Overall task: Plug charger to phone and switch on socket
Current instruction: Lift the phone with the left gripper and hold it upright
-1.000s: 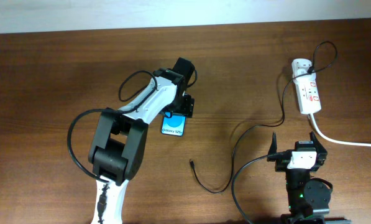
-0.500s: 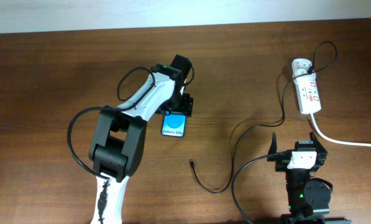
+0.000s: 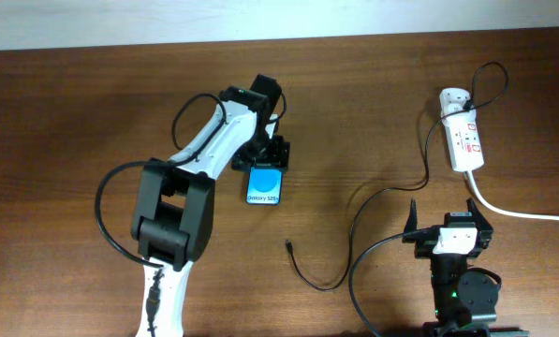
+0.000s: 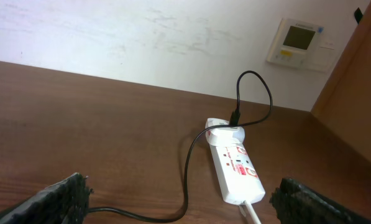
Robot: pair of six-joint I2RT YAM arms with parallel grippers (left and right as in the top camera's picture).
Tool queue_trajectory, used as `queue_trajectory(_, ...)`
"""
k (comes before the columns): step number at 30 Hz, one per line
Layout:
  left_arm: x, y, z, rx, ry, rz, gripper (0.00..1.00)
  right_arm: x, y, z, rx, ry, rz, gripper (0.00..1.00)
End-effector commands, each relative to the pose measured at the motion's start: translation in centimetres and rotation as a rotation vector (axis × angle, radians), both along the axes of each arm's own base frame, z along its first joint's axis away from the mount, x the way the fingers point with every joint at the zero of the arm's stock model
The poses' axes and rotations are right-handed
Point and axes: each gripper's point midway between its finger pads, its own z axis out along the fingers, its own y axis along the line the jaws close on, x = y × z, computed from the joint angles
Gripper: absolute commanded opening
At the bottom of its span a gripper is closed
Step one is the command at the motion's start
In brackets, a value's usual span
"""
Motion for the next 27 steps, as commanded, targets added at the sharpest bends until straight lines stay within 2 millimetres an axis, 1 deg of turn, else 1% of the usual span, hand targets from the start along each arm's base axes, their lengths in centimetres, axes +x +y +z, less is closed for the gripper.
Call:
queue_trajectory(1,0.7,-1.8,1.8,-0.121,0.006,-0.002,0.74,0.0,-0.1,-0.3,-0.001,0.007,-0.009,0.98)
queue_trajectory(3,-0.1,-3.7,2.9,-0.269,0.069,0.002,0.76,0.0,-0.1,-0.3,-0.001,0.007,-0.009,0.98)
queue_trajectory(6,-0.5,-5.1,5.0,-0.489,0.136,-0.008,0.74,0.0,-0.1,-0.3,-0.001,0.007,-0.009,0.98)
queue_trajectory(7,-0.4,-5.4,6.0,-0.575,0.163,0.01,0.73,0.0,-0.1,-0.3,-0.001,0.007,-0.009,0.99)
queue_trajectory(9,-0.1,-5.6,7.9,-0.722,0.203,0.038,0.75,0.0,-0.1,-0.3,-0.001,0.007,-0.009,0.98)
queue_trajectory(11,0.4,-5.4,10.3,-0.882,0.24,0.07,0.74,0.0,-0.1,-0.3,-0.001,0.007,-0.009,0.98)
queue_trajectory(12,0.7,-5.2,11.1,-0.933,0.249,0.081,0.74,0.0,-0.1,-0.3,-0.001,0.007,-0.009,0.98)
queue_trajectory(14,1.4,-4.3,12.8,-1.041,0.263,0.111,0.74,0.0,-0.1,-0.3,-0.001,0.007,-0.009,0.99)
queue_trajectory(16,2.2,-2.9,14.2,-1.124,0.292,0.171,0.75,0.0,-0.1,-0.3,-0.001,0.007,-0.009,0.98)
queue_trajectory(17,2.6,-2.2,14.6,-1.148,0.304,0.203,0.75,0.0,-0.1,-0.3,-0.001,0.007,-0.009,0.98)
queue_trajectory(19,3.7,-0.1,14.7,-1.153,0.318,0.289,0.75,0.0,-0.1,-0.3,-0.001,0.007,-0.009,0.98)
queue_trajectory(20,4.1,0.8,15.4,-1.195,0.326,0.314,0.75,0.0,-0.1,-0.3,-0.001,0.007,-0.009,0.99)
queue_trajectory(21,4.3,1.2,16.0,-1.23,0.328,0.319,0.75,0.0,-0.1,-0.3,-0.001,0.007,-0.009,0.98)
queue_trajectory(22,4.7,2.2,17.2,-1.303,0.332,0.331,0.75,0.0,-0.1,-0.3,-0.001,0.007,-0.009,0.99)
queue_trajectory(23,4.9,2.8,17.7,-1.338,0.331,0.337,0.75,0.0,-0.1,-0.3,-0.001,0.007,-0.009,0.98)
queue_trajectory(25,5.4,3.9,18.3,-1.377,0.323,0.353,0.74,0.0,-0.1,-0.3,-0.001,0.007,-0.009,0.98)
queue_trajectory(27,5.5,4.4,18.5,-1.375,0.388,0.422,0.74,0.0,-0.1,-0.3,-0.001,0.007,-0.009,0.98)
